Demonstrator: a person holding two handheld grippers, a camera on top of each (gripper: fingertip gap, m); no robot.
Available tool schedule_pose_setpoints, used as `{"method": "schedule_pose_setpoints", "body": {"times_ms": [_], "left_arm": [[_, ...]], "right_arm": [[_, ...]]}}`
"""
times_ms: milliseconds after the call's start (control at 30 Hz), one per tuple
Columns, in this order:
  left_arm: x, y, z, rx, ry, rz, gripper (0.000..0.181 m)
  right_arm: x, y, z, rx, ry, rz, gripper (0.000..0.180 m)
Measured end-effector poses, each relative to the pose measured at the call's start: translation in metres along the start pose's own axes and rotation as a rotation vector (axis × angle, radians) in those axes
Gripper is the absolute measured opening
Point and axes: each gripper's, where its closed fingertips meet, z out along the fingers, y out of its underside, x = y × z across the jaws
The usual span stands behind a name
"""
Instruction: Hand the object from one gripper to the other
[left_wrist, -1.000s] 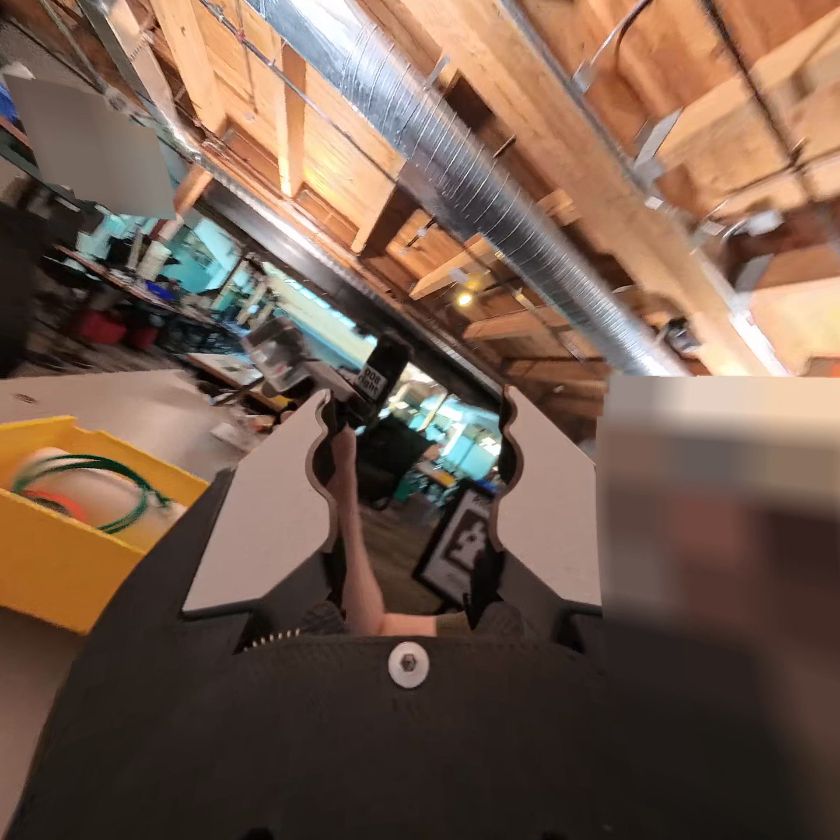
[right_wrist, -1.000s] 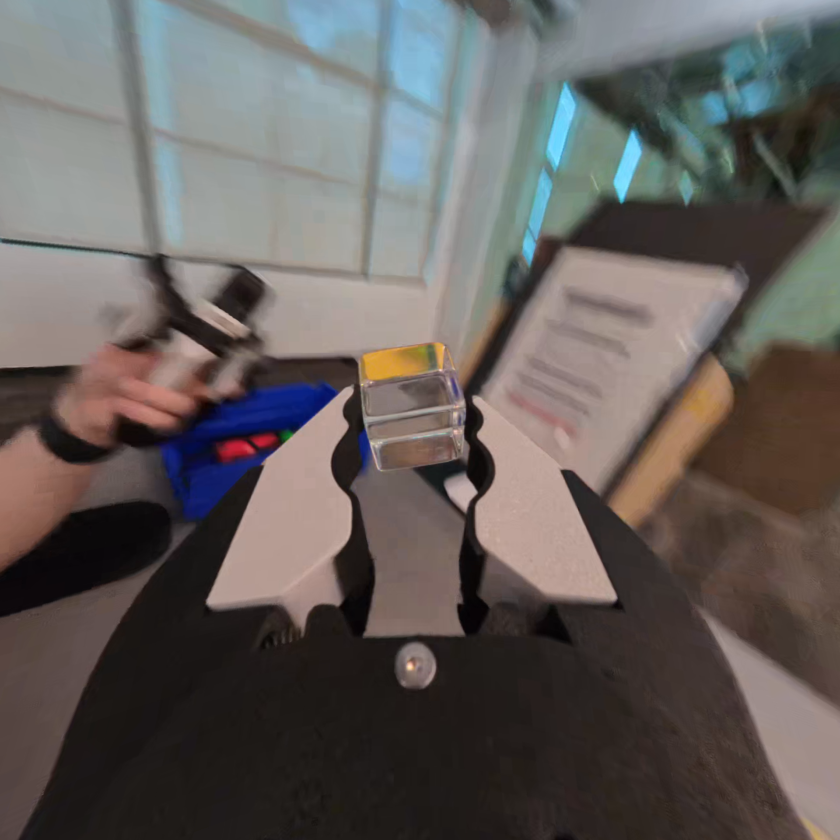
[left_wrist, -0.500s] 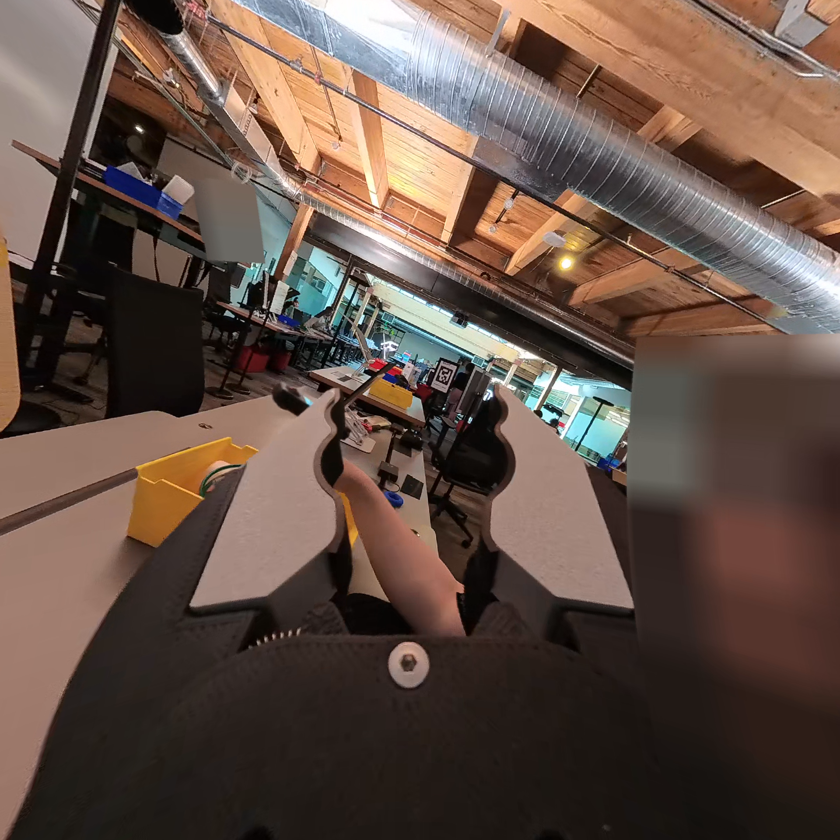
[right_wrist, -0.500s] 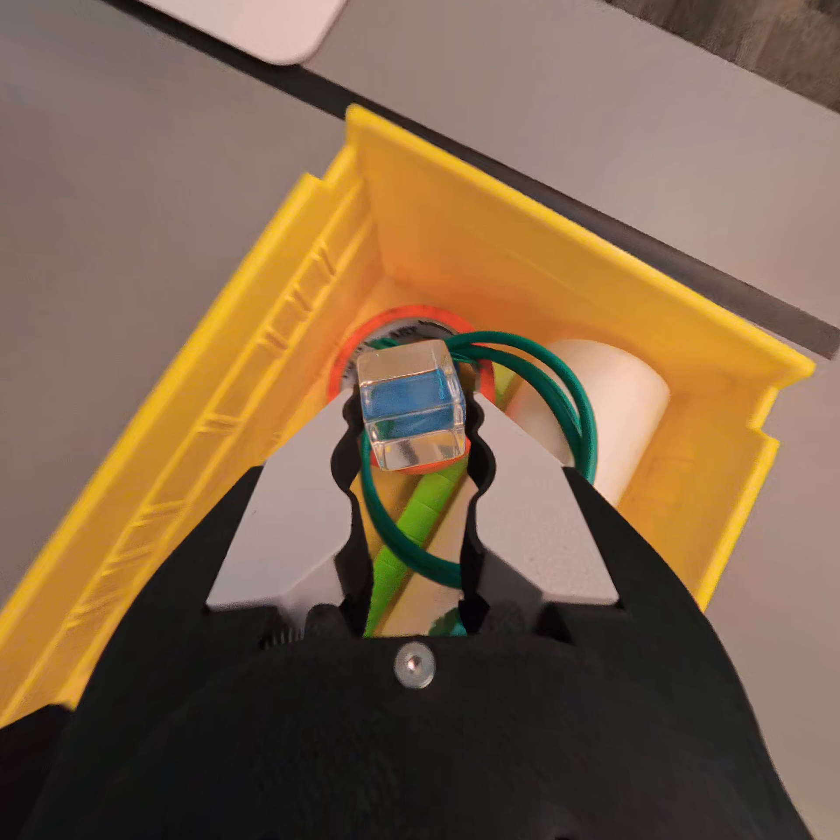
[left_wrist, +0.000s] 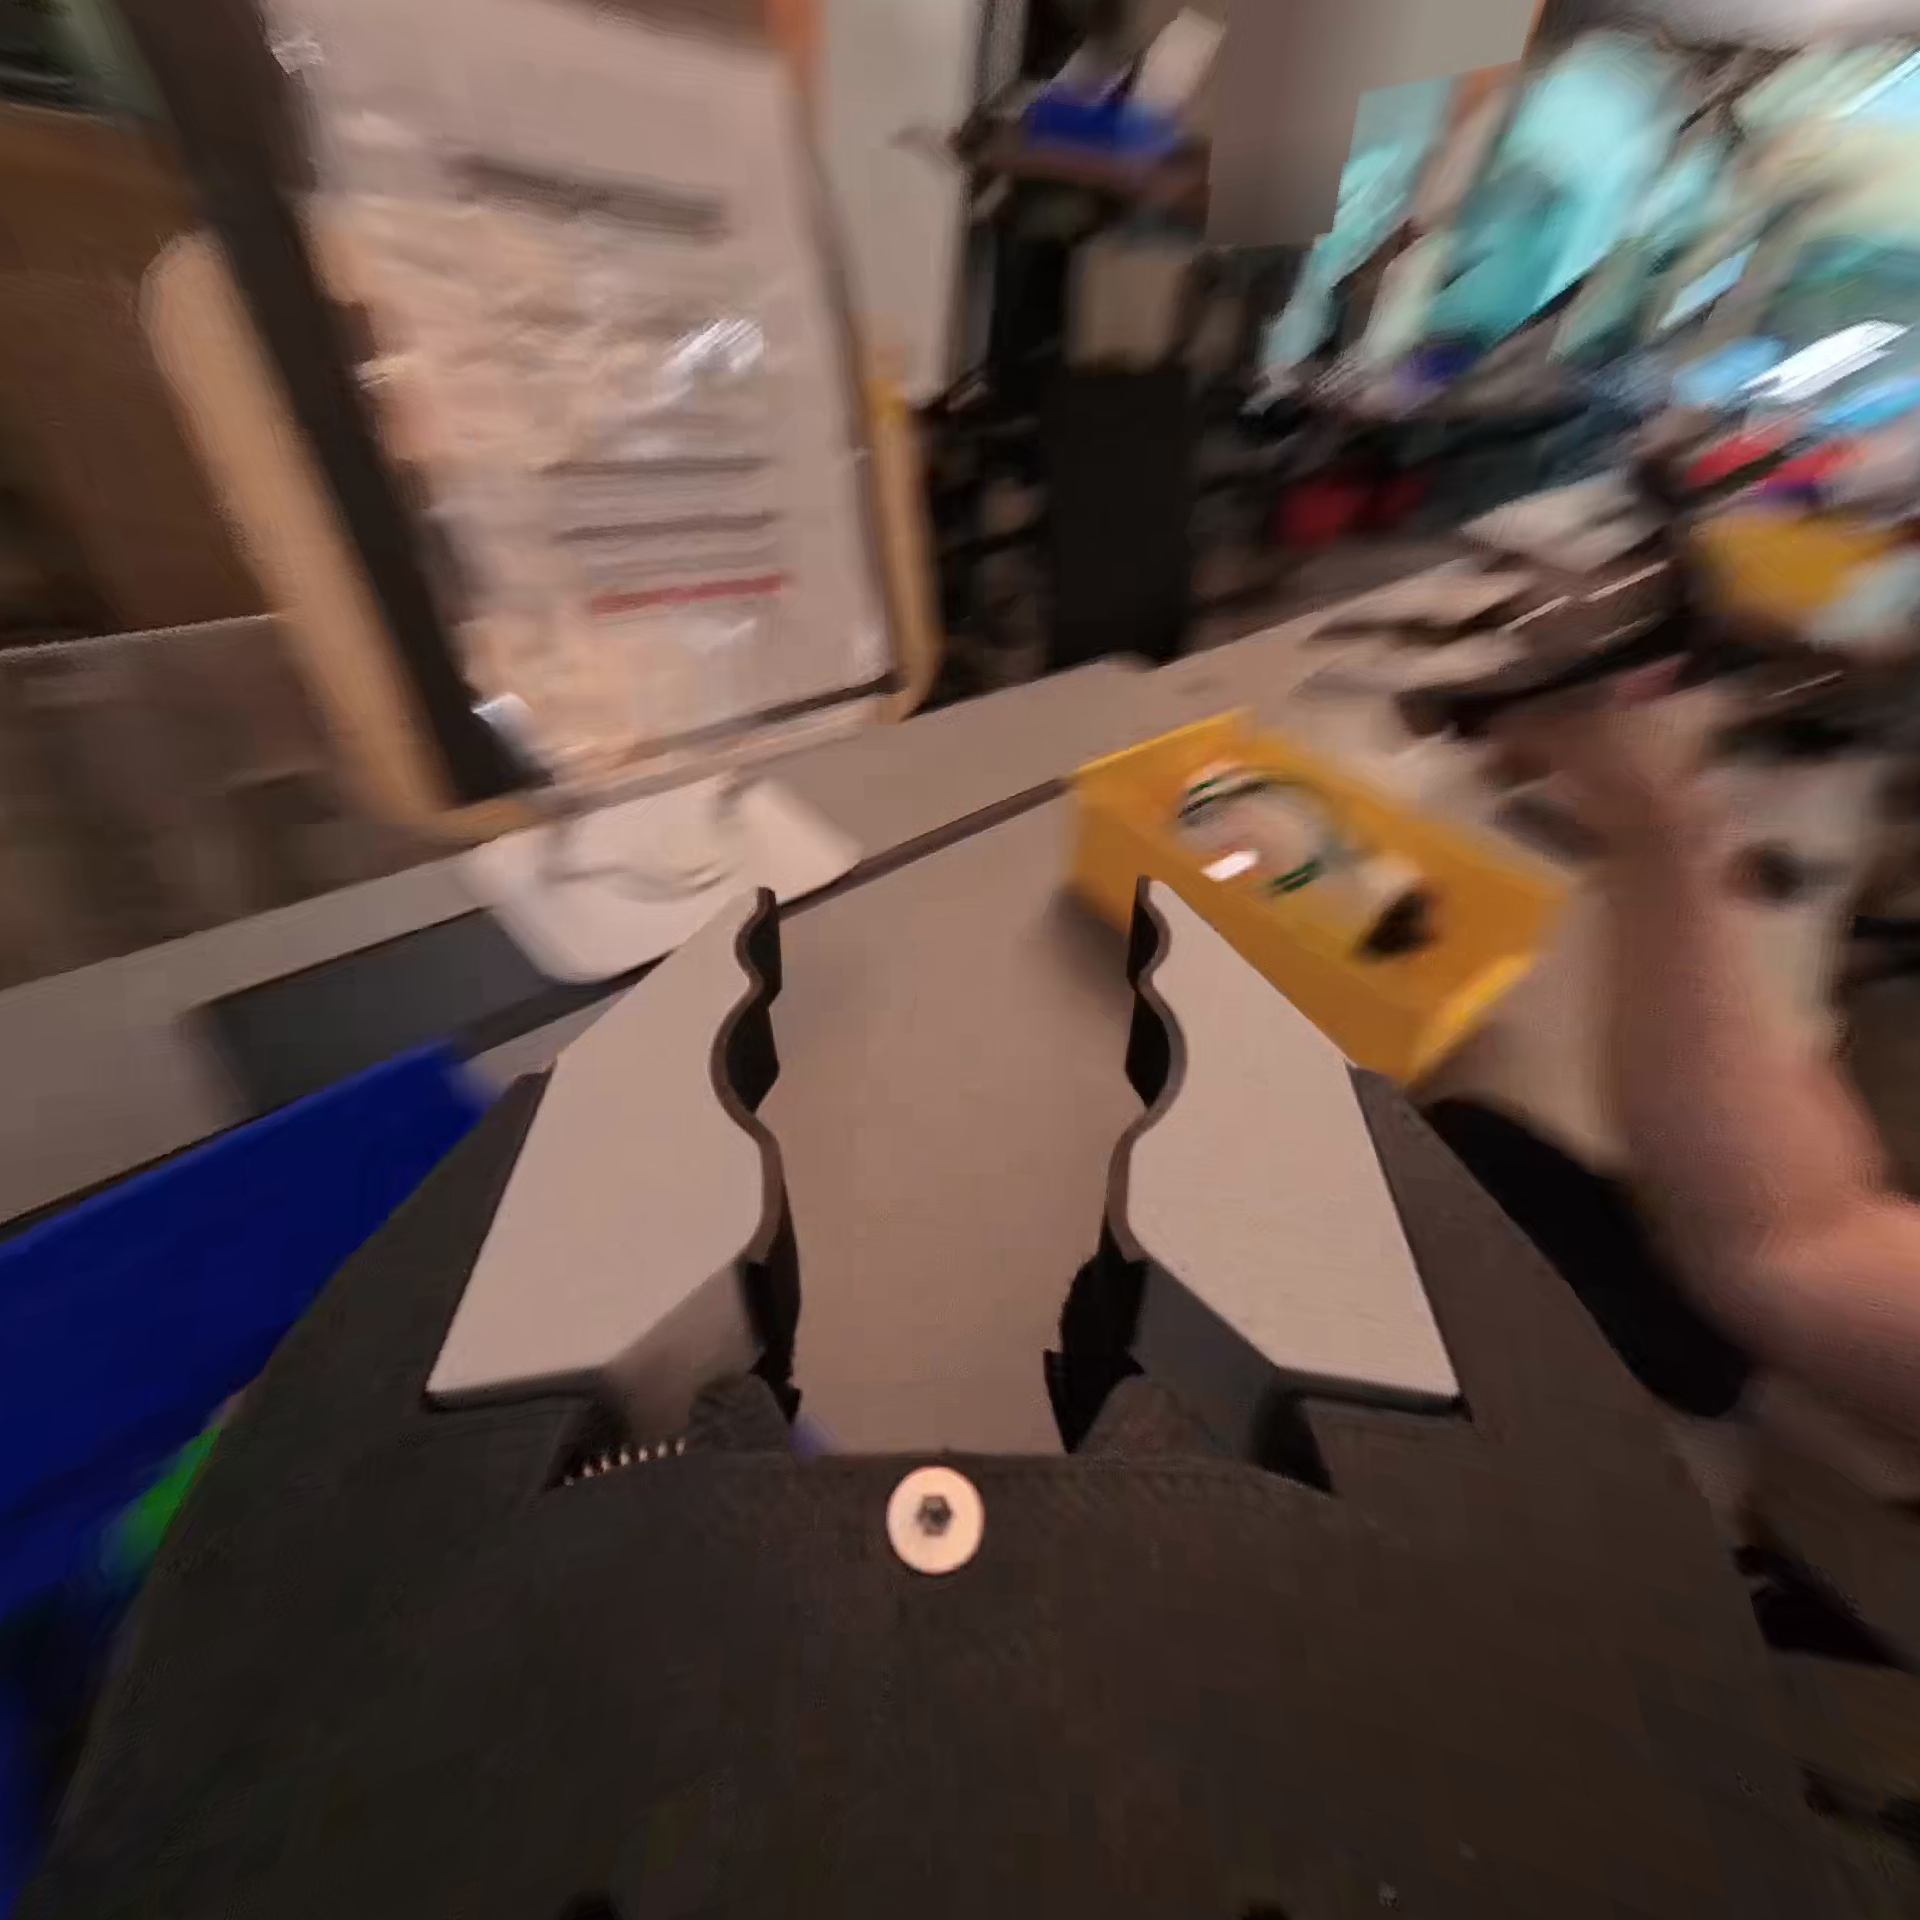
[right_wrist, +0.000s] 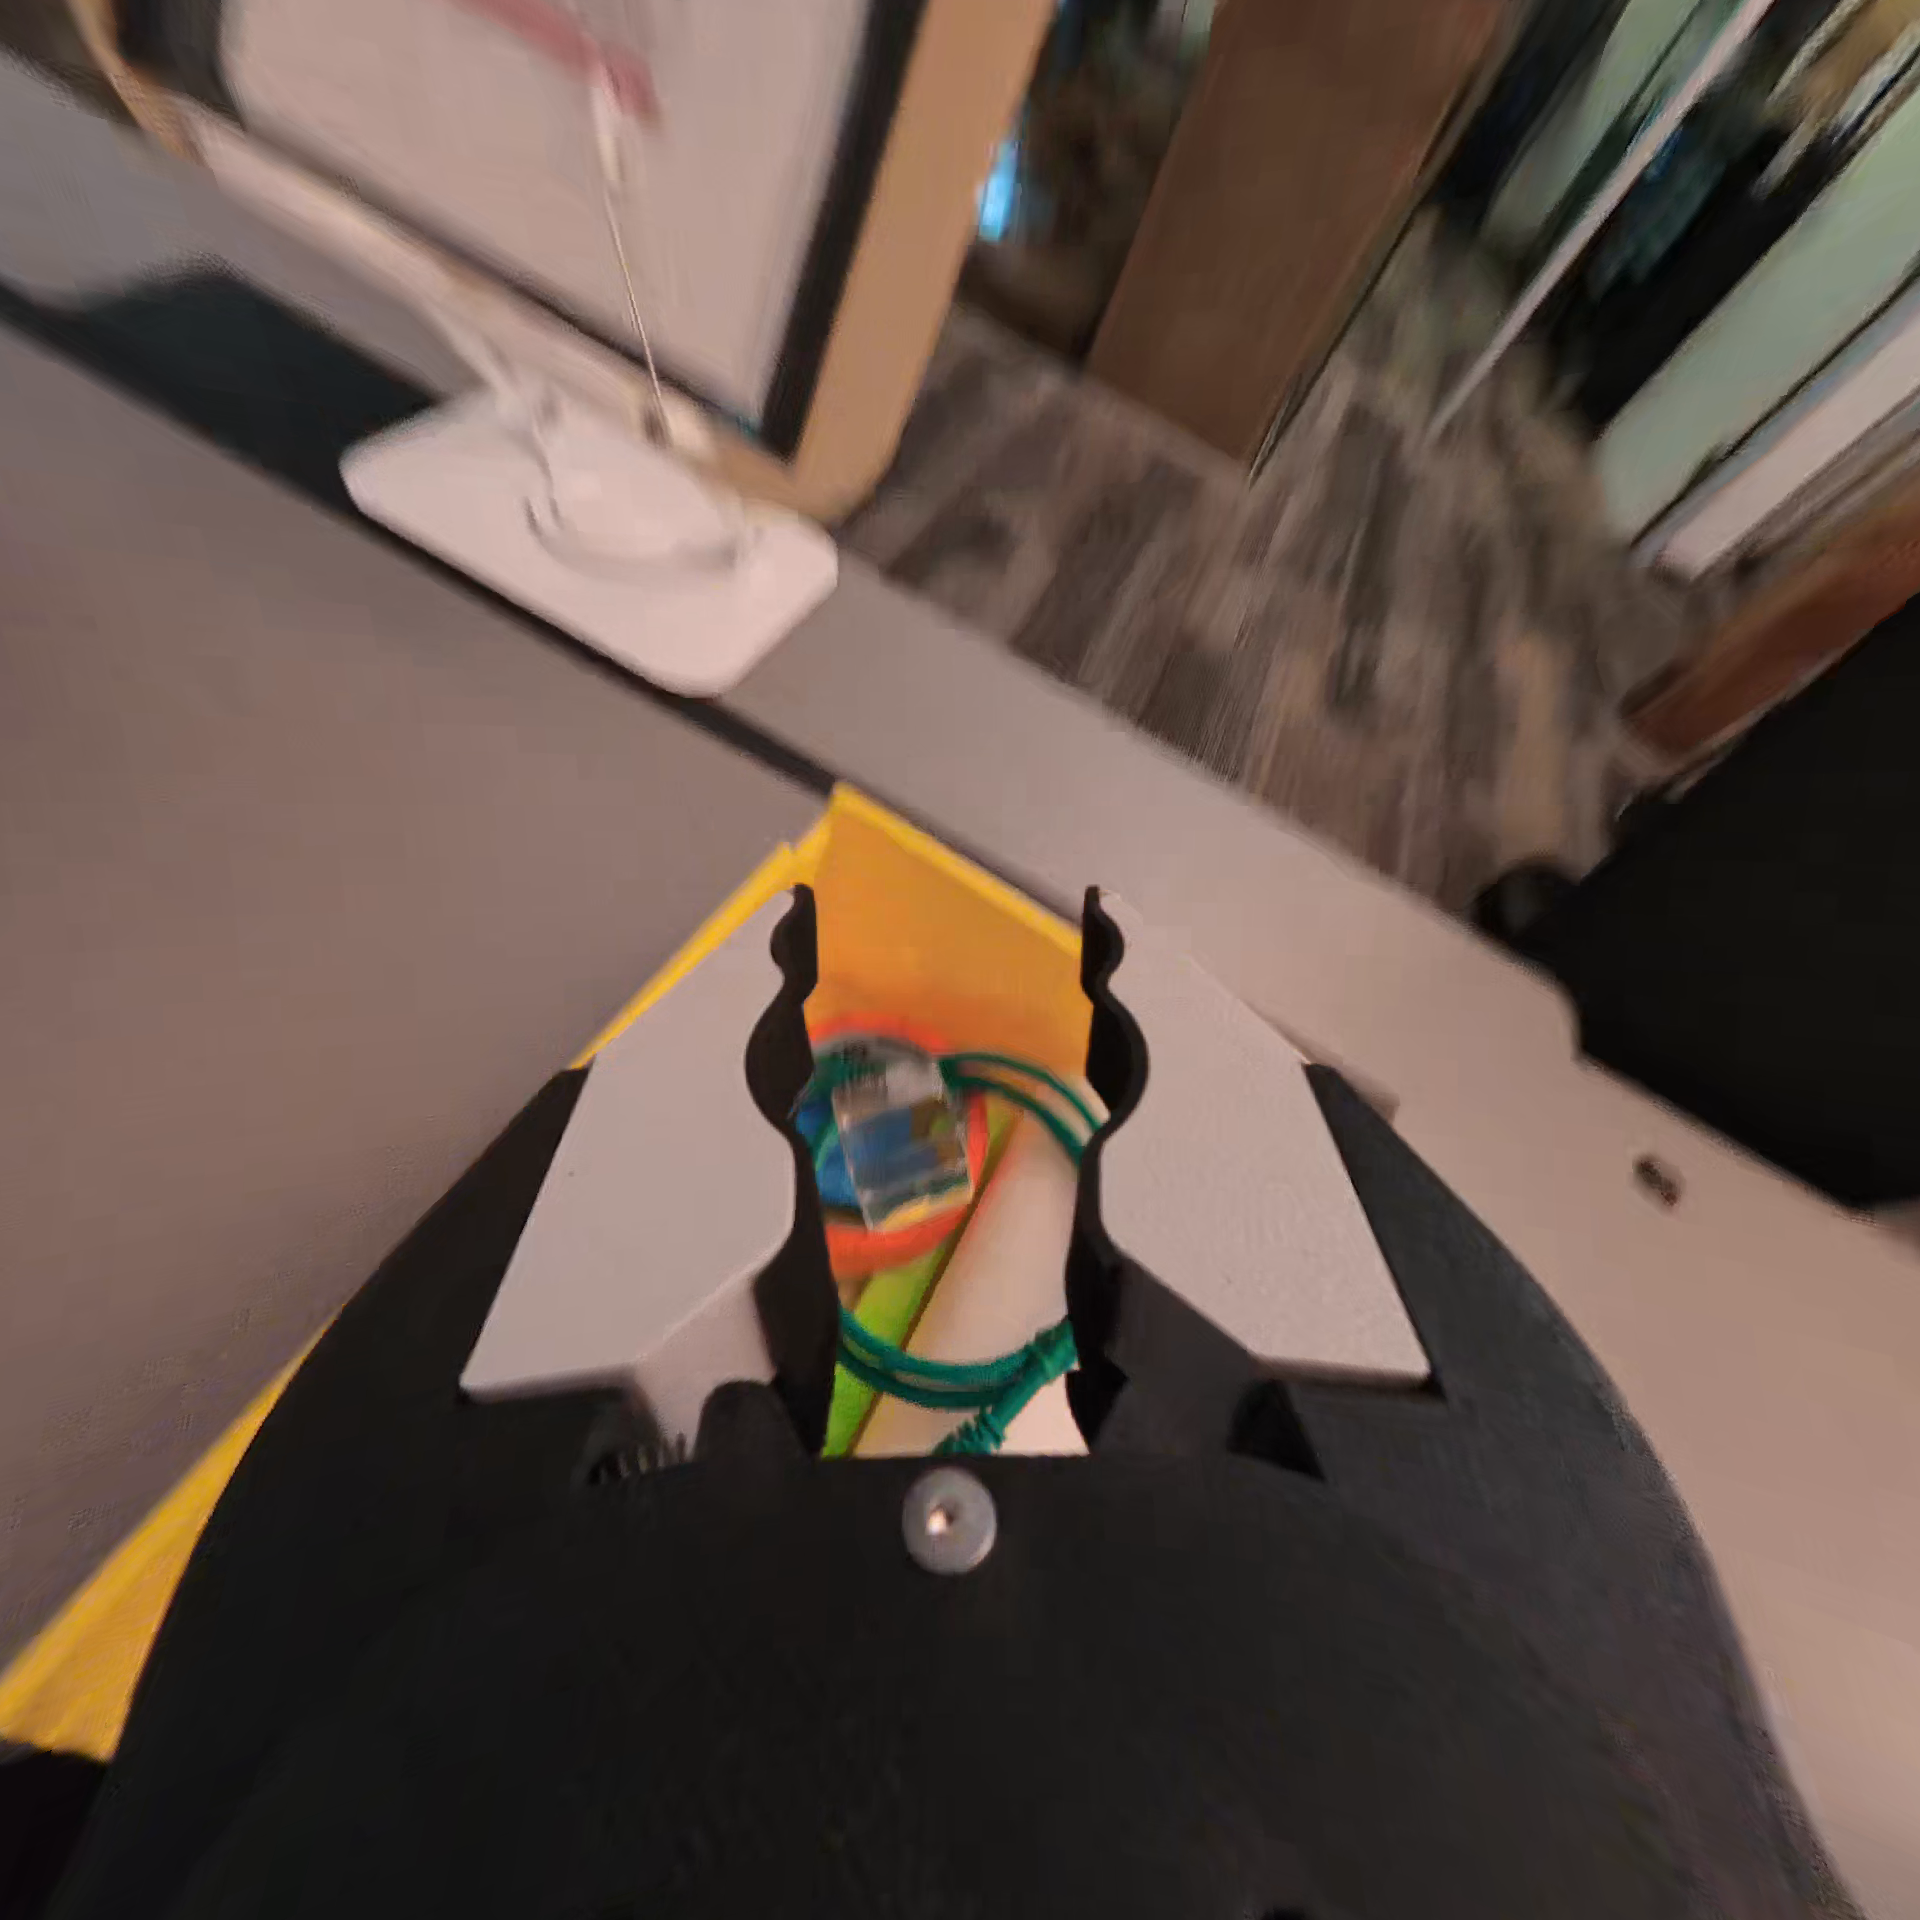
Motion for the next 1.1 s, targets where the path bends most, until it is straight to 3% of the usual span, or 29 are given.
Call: {"method": "schedule_pose_setpoints", "body": {"times_ms": [100, 200, 333, 500, 600, 733, 933, 1000, 1100], "left_arm": [[-0.056, 0.045, -0.018, -0.260, -0.267, 0.079, 0.066], [-0.089, 0.088, -0.022, -0.460, -0.317, 0.068, 0.054], [-0.154, 0.112, -0.019, -0.483, -0.511, -0.062, 0.046], [-0.225, 0.177, -0.033, -0.723, -0.764, -0.009, 0.042], [-0.241, 0.200, -0.032, -0.755, -0.787, -0.039, 0.039], [-0.248, 0.228, -0.038, -0.832, -0.779, -0.132, 0.057], [-0.250, 0.251, -0.042, -0.868, -0.733, -0.226, 0.055], [-0.252, 0.254, -0.040, -0.859, -0.722, -0.230, 0.043], [-0.253, 0.253, -0.038, -0.840, -0.712, -0.215, 0.043]], "right_arm": [[-0.011, -0.055, -0.042, 0.221, 0.044, -0.065, 0.047], [-0.027, -0.083, -0.065, 0.330, 0.057, -0.117, 0.045], [-0.040, -0.090, -0.065, 0.319, 0.075, -0.195, 0.045], [-0.044, -0.078, -0.043, 0.223, 0.086, -0.249, 0.045], [-0.047, -0.072, -0.035, 0.186, 0.082, -0.270, 0.045], [-0.050, -0.072, -0.032, 0.177, 0.073, -0.279, 0.045], [-0.051, -0.071, -0.031, 0.168, 0.072, -0.287, 0.045], [-0.051, -0.071, -0.031, 0.169, 0.074, -0.288, 0.045], [-0.051, -0.072, -0.032, 0.172, 0.071, -0.287, 0.044]]}}
